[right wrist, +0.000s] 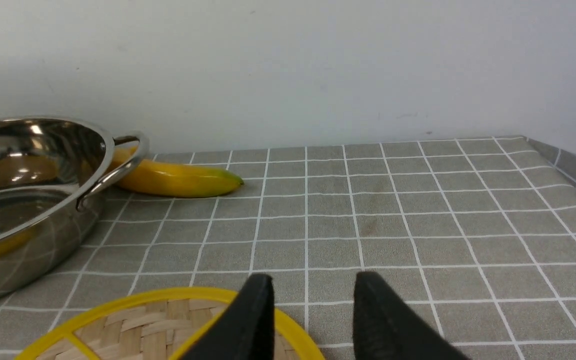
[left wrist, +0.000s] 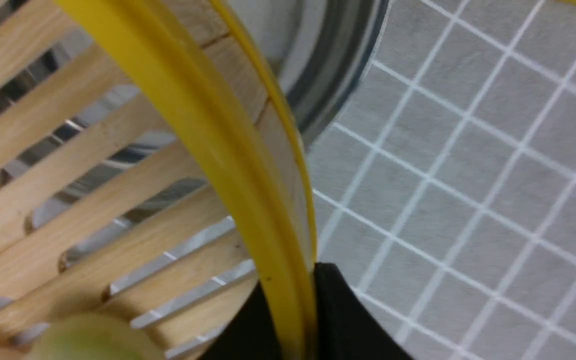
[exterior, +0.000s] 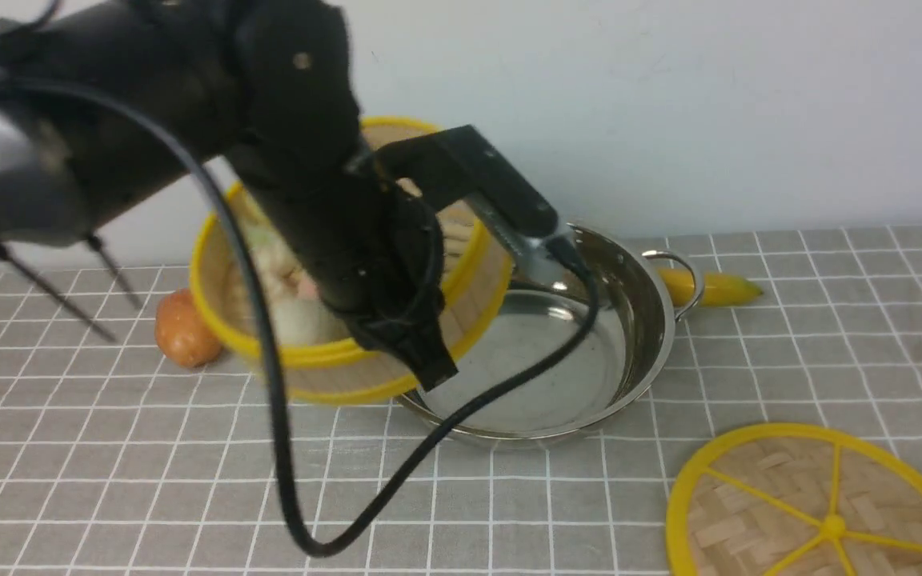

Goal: Place the steamer in the pot on the grey tablecloth, and put the lid on the steamer.
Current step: 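Place the bamboo steamer basket with dumplings into the steel pot with the left gripper, then move the gripper down to the bamboo steamer lid and grasp its center knob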

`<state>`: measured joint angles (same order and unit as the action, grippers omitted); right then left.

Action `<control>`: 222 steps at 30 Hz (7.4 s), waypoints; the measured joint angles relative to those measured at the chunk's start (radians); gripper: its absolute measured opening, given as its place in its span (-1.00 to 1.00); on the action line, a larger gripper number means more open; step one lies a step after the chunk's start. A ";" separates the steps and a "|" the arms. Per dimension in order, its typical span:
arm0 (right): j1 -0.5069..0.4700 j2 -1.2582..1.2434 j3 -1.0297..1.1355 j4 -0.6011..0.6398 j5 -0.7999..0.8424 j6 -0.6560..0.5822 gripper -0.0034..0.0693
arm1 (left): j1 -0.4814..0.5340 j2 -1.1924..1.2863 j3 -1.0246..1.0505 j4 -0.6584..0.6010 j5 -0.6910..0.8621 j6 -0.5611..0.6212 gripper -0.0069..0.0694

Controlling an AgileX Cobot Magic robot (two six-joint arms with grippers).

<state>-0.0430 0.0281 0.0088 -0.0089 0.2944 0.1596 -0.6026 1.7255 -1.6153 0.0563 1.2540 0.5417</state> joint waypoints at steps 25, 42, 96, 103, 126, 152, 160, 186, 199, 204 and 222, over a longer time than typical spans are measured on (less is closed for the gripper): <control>0.000 0.000 0.000 0.000 0.000 0.000 -0.23 | -0.113 0.276 -0.193 0.121 -0.008 0.248 -0.73; 0.000 0.000 0.000 0.000 0.000 0.000 -0.23 | -0.064 0.354 -0.193 0.061 -0.079 0.283 -0.73; 0.000 0.000 0.000 0.000 0.000 0.000 -0.23 | -0.058 0.464 -0.197 0.010 -0.131 0.259 -0.20; 0.000 0.000 0.000 0.000 0.000 0.000 -0.23 | -0.058 0.462 -0.203 0.054 -0.131 0.255 0.24; 0.000 0.000 0.000 0.000 0.000 0.000 -0.23 | -0.058 0.137 -0.204 0.137 -0.115 0.111 0.42; 0.000 0.000 0.000 0.000 0.000 0.000 -0.23 | -0.058 -0.081 -0.204 0.075 -0.100 -0.148 -0.88; 0.000 0.000 0.000 0.000 0.000 0.000 -0.23 | -0.058 -0.093 -0.204 0.083 -0.100 -0.149 -0.87; 0.000 0.000 0.000 0.000 0.000 0.000 -0.23 | 0.538 -1.147 0.967 -0.121 -0.632 -0.245 -0.79; 0.000 0.000 0.000 0.000 0.000 0.000 -0.23 | 0.570 -1.531 1.495 -0.080 -0.891 -0.246 -0.73; 0.000 0.000 0.000 0.000 0.000 0.000 -0.23 | 0.570 -1.628 1.571 -0.080 -0.908 -0.281 -0.70; 0.000 0.000 0.000 0.000 0.000 0.000 -0.23 | 0.570 -1.724 1.622 -0.080 -0.897 -0.385 -0.62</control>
<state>-0.0430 0.0281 0.0088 -0.0089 0.2944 0.1596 -0.0324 0.0011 0.0067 -0.0240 0.3567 0.1571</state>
